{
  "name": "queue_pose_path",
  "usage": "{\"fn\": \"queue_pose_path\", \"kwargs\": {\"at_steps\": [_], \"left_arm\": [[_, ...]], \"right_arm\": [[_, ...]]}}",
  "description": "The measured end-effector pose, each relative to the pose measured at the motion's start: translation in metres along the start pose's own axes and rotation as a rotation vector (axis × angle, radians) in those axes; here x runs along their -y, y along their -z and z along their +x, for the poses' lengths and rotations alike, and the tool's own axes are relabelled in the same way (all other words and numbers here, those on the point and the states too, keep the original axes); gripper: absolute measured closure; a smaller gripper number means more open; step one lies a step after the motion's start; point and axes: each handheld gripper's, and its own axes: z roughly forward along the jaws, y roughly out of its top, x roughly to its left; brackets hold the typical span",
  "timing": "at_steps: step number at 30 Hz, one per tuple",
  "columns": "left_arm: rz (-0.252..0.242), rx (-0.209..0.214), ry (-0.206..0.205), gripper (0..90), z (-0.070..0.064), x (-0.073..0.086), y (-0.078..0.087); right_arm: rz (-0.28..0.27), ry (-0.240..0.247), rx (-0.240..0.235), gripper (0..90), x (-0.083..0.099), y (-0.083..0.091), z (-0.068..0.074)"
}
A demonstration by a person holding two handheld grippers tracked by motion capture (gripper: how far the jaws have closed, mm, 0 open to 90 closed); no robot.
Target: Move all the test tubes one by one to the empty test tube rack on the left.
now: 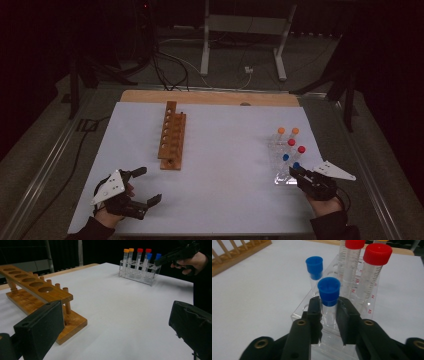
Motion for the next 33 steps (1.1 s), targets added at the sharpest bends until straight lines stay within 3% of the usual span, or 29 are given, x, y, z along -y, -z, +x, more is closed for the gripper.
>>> {"fn": "queue_pose_path", "kwargs": {"at_steps": [14,33], "left_arm": [[-0.004,-0.001,0.006,0.8,0.000,0.000,0.000],[0.004,0.000,0.006,0.8,0.000,0.000,0.000]], "right_arm": [[-0.009,0.040,0.029,77.0,-0.007,0.005,0.003],[-0.102,0.063,0.045,77.0,-0.033,0.037,0.008]]}}
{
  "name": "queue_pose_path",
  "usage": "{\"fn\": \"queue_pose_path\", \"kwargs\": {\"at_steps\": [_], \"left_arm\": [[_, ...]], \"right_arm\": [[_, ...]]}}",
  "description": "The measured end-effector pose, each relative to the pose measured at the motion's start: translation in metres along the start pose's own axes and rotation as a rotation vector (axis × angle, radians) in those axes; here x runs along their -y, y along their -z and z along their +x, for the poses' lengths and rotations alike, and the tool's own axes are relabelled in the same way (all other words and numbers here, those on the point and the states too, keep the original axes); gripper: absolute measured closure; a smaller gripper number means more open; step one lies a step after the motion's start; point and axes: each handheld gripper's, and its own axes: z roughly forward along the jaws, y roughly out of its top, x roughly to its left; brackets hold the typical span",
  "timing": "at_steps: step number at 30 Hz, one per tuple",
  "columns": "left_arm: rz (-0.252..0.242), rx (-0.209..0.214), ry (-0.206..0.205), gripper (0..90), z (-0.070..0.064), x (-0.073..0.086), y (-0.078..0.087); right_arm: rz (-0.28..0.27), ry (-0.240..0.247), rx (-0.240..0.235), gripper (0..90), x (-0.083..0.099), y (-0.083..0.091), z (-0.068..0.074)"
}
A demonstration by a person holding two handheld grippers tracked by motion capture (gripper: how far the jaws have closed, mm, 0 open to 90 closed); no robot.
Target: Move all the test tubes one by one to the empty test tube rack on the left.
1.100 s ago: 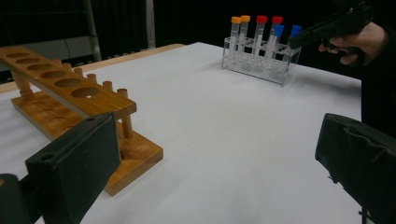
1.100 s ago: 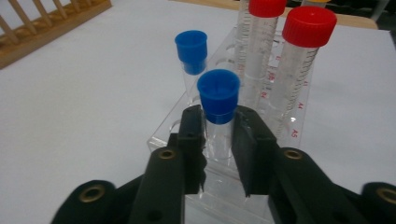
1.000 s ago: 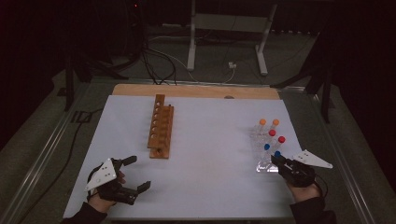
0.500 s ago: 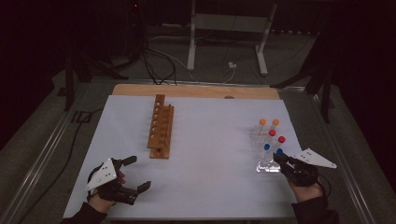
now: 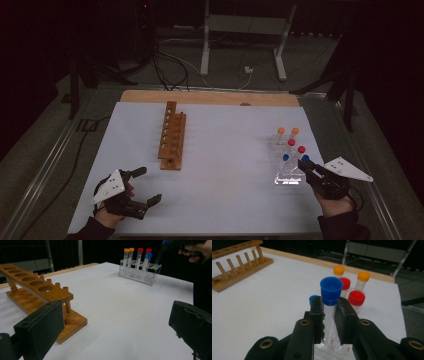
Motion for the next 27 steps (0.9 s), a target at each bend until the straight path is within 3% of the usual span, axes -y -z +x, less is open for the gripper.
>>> {"fn": "queue_pose_path", "kwargs": {"at_steps": [1,8,16,21,27], "left_arm": [[-0.005,0.000,0.001,0.8,0.000,0.000,0.000],[-0.007,0.000,0.004,0.8,0.000,0.000,0.000],[0.010,0.009,-0.001,0.8,-0.001,0.000,0.000],[0.012,0.009,-0.003,0.8,-0.002,0.000,0.000],[0.023,0.011,-0.005,0.7,-0.004,-0.002,-0.001]], "right_arm": [[-0.009,0.021,0.015,77.0,-0.003,0.003,0.002],[-0.035,0.036,0.003,77.0,-0.010,0.009,0.009],[-0.046,0.051,-0.068,77.0,-0.016,0.010,0.023],[-0.020,0.069,-0.137,77.0,-0.015,-0.002,0.040],[-0.005,0.084,-0.164,77.0,-0.012,-0.014,0.050]]}}
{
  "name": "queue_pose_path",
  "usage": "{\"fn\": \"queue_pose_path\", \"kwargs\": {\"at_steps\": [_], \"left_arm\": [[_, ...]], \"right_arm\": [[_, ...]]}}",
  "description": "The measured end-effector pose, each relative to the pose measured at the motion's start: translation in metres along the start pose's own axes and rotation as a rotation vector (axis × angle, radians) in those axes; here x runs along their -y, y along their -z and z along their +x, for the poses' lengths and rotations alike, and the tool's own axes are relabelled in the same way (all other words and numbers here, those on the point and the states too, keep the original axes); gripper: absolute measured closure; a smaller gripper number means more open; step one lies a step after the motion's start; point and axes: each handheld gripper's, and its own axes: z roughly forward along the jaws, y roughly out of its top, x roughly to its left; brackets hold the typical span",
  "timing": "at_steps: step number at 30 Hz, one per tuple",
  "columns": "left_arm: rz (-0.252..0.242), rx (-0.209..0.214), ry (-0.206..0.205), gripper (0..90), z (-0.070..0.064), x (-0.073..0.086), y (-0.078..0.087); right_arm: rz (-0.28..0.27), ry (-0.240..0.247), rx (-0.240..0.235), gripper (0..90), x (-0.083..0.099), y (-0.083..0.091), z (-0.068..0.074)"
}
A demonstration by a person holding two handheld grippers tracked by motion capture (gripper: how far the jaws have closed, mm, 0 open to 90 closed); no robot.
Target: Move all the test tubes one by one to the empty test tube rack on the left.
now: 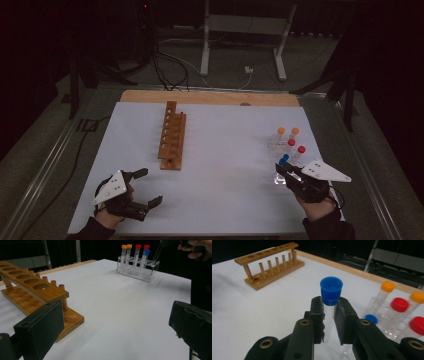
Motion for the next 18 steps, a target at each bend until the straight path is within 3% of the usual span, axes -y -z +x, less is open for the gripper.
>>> {"fn": "queue_pose_path", "kwargs": {"at_steps": [5,18], "left_arm": [[-0.009,-0.012,0.011,0.7,0.000,-0.002,0.001],[0.027,0.031,0.004,0.8,-0.007,-0.009,-0.009]], "right_arm": [[0.022,0.011,-0.045,77.0,0.002,-0.014,0.007],[0.086,0.093,-0.200,77.0,0.002,-0.053,0.047]]}}
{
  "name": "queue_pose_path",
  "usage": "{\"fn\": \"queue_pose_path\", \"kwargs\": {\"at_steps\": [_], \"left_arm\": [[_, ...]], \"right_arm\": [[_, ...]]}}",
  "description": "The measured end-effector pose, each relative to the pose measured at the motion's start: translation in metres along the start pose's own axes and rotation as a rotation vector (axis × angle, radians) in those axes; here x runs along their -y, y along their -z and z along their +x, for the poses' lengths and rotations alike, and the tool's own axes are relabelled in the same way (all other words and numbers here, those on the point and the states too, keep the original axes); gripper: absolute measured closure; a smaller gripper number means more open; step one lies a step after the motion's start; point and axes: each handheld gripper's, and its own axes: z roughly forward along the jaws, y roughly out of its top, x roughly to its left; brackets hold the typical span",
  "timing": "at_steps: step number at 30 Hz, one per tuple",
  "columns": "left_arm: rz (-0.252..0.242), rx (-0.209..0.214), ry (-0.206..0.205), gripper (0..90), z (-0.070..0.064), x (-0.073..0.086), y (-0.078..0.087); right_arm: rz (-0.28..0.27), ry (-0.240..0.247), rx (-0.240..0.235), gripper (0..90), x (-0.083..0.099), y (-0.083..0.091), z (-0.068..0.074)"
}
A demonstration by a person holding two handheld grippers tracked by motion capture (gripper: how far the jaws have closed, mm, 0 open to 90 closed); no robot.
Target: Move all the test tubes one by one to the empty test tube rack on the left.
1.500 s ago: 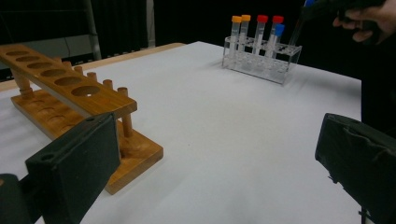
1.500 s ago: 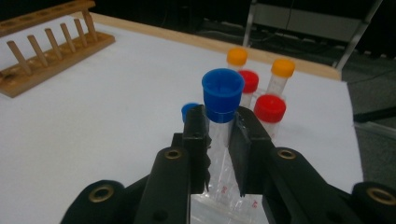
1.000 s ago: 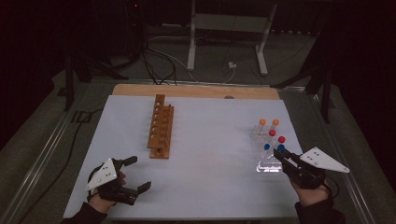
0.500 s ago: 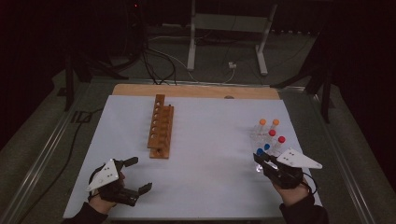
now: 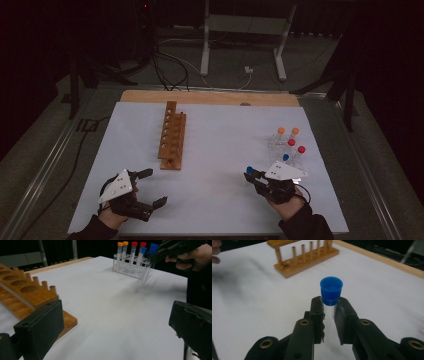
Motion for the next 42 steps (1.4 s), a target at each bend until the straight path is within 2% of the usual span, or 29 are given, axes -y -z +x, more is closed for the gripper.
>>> {"fn": "queue_pose_path", "kwargs": {"at_steps": [1,4,8,10,15,18,24,28,32,34,38,39,42], "left_arm": [[-0.001,0.004,0.000,0.8,-0.001,-0.001,-0.001],[0.003,0.018,-0.006,0.8,-0.004,-0.007,-0.006],[0.030,0.065,0.033,0.8,-0.006,-0.015,-0.013],[0.038,0.090,0.031,0.8,-0.008,-0.019,-0.016],[0.023,0.138,0.035,0.8,-0.015,-0.032,-0.026],[0.014,0.189,0.044,0.8,-0.020,-0.042,-0.036],[0.024,0.207,0.035,1.7,-0.024,-0.053,-0.049],[0.011,0.218,0.043,6.9,-0.024,-0.060,-0.056],[0.007,0.222,0.024,16.3,-0.027,-0.065,-0.064],[0.008,0.227,0.016,17.0,-0.029,-0.067,-0.067],[0.018,0.233,-0.006,27.4,-0.033,-0.071,-0.075],[0.018,0.234,-0.016,27.4,-0.034,-0.071,-0.076],[0.020,0.241,-0.027,37.0,-0.037,-0.073,-0.082]], "right_arm": [[0.000,0.000,0.000,77.0,0.000,0.000,0.000],[0.016,0.022,-0.040,77.0,-0.003,-0.010,0.009],[0.017,0.039,-0.065,77.0,-0.006,-0.016,0.016],[0.016,0.048,-0.081,77.0,-0.009,-0.018,0.020],[0.011,0.072,-0.113,77.0,-0.015,-0.025,0.030],[0.011,0.083,-0.138,77.0,-0.018,-0.029,0.037],[0.007,0.095,-0.157,77.0,-0.021,-0.032,0.042],[0.007,0.103,-0.175,77.0,-0.023,-0.034,0.047],[0.007,0.110,-0.189,77.0,-0.024,-0.036,0.050],[0.008,0.110,-0.192,77.0,-0.024,-0.036,0.051],[0.009,0.111,-0.203,77.0,-0.025,-0.038,0.054],[0.009,0.114,-0.204,77.0,-0.025,-0.038,0.054],[0.010,0.113,-0.210,77.0,-0.026,-0.039,0.055]]}}
